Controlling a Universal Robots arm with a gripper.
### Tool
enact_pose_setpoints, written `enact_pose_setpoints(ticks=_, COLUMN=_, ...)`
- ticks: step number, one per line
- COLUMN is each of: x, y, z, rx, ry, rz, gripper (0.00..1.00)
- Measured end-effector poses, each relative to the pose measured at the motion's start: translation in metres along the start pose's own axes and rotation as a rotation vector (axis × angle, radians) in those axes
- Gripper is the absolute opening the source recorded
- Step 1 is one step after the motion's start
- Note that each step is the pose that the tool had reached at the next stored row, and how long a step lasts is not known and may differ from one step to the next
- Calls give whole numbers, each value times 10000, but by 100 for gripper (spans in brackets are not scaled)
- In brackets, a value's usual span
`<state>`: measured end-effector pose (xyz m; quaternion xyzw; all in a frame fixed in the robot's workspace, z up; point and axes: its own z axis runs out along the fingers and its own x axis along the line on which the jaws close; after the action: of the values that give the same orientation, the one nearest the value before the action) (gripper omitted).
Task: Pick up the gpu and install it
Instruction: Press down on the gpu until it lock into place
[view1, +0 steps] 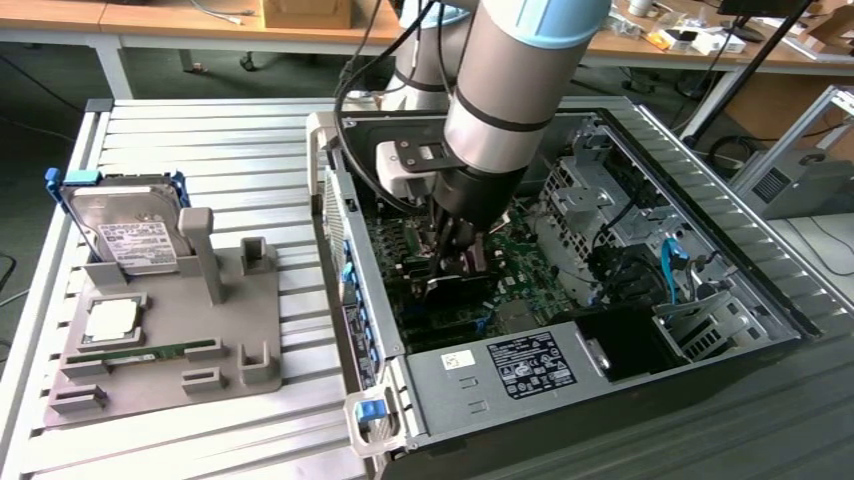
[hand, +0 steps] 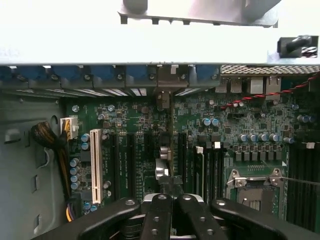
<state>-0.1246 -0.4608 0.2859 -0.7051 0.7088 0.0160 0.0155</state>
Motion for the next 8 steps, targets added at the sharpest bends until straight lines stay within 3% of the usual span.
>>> enact_pose_setpoints(ticks=8, x=-14, y=-14, z=-301, rx=-8, ry=1, rz=1, gripper=11)
